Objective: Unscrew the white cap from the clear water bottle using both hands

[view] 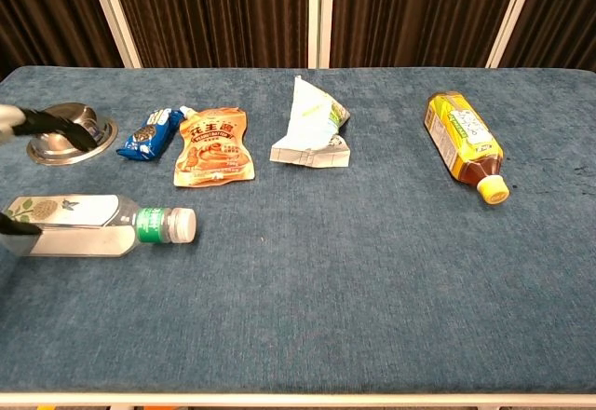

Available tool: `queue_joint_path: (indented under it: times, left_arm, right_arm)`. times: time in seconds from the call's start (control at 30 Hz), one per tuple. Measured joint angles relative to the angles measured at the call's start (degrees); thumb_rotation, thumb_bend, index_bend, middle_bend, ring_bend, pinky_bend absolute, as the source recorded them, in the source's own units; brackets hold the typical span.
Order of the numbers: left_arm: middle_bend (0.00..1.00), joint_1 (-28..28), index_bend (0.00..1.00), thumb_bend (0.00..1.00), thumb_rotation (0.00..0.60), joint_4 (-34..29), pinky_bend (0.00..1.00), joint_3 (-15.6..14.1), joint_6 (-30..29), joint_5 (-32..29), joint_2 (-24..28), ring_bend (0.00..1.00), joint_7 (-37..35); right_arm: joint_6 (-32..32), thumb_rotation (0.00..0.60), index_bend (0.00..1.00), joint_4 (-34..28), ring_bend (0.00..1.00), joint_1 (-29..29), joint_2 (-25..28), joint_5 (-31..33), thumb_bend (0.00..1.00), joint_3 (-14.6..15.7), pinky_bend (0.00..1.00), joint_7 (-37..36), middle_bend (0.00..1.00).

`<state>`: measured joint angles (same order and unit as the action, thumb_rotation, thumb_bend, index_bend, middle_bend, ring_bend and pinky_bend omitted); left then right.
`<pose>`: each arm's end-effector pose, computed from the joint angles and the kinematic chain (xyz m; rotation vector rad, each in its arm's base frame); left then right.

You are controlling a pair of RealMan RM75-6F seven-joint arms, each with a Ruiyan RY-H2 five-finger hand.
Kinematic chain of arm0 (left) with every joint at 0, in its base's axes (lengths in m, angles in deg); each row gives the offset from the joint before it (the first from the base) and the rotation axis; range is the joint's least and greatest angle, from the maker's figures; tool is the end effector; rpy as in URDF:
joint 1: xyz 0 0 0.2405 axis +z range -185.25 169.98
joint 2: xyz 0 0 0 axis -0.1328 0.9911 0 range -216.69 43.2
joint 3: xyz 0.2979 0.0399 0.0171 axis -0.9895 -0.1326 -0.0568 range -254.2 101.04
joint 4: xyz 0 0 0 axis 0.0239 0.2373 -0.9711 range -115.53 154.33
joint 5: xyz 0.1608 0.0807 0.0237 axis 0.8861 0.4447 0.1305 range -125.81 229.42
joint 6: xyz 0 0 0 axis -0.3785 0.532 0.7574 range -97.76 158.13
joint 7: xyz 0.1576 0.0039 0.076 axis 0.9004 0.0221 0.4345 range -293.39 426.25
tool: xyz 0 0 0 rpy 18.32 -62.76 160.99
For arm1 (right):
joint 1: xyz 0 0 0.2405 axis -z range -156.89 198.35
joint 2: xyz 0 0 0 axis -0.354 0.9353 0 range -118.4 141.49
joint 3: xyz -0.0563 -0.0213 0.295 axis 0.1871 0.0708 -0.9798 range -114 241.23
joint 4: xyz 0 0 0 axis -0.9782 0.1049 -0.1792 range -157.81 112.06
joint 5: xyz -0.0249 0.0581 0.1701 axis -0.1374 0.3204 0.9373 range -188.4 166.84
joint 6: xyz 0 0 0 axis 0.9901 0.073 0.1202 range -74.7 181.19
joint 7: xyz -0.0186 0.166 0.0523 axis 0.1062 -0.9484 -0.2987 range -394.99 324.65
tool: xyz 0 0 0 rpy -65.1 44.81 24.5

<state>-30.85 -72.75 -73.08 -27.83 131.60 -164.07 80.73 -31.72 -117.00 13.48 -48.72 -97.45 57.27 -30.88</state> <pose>-0.2737 0.2943 0.0510 -1.8698 -1.0081 -0.7851 -0.3181 -0.2368 0.2345 1.4182 -0.7417 0.9049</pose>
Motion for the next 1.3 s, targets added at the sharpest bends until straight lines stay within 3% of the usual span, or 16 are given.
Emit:
queue_joint_path:
  times: [0.23,0.4,0.53,0.63,0.7,0.83,1.1,1.3]
  left_arm:
    - [0.21,-0.5,0.22,0.00,0.600,-0.3,0.10,-0.5,0.6,-6.8,-4.3,0.12,7.5]
    - [0.24,-0.7,0.26,0.00,0.600,3.4,0.14,-0.8,0.1,-8.9,-8.9,0.16,9.1]
    - [0.31,-1.3,0.33,0.00,0.600,6.7,0.23,-0.5,-0.1,-10.3,-11.4,0.22,9.9]
    - [0.44,-1.4,0.45,0.02,0.600,8.2,0.37,-0.1,-0.9,-9.9,-12.5,0.36,8.7]
    - [0.52,-1.4,0.55,0.09,0.600,9.0,0.47,0.0,-1.4,-9.1,-12.8,0.46,6.6]
    - [0.61,-1.5,0.62,0.19,0.600,10.1,0.58,0.5,-1.9,-6.8,-12.9,0.56,-0.4]
    - [0.61,-3.2,0.64,0.19,0.600,12.0,0.58,2.1,-4.4,1.8,-12.5,0.56,-27.1]
    - [0.61,-7.2,0.63,0.18,0.600,13.7,0.57,3.4,-7.9,10.6,-13.9,0.55,-46.9]
  right_arm:
    - [0.5,0.600,0.07,1.3,0.04,0.1,-0.8,0.7,0.05,0.3,0.17,-1.2,0.14]
    - [1.4,0.600,0.07,1.8,0.04,-0.1,-1.1,0.9,0.05,0.6,0.17,-1.8,0.14]
    - [1.6,0.600,0.07,1.9,0.04,-0.2,-1.2,0.9,0.05,0.8,0.17,-2.1,0.14]
    - [1.8,0.600,0.08,2.1,0.04,-0.2,-1.3,1.0,0.05,0.9,0.17,-2.2,0.14]
    - [2.0,0.600,0.08,2.1,0.04,-0.3,-1.4,1.0,0.05,0.9,0.17,-2.3,0.14]
    - [2.9,0.600,0.08,1.4,0.04,-1.0,-0.8,0.7,0.05,0.9,0.17,-3.5,0.14]
    - [9.4,0.600,0.11,-4.3,0.04,-7.2,4.9,-5.1,0.06,0.5,0.17,-9.9,0.16]
    - [17.9,0.600,0.13,-11.7,0.04,-15.7,8.7,-10.3,0.07,-0.3,0.13,-18.7,0.16]
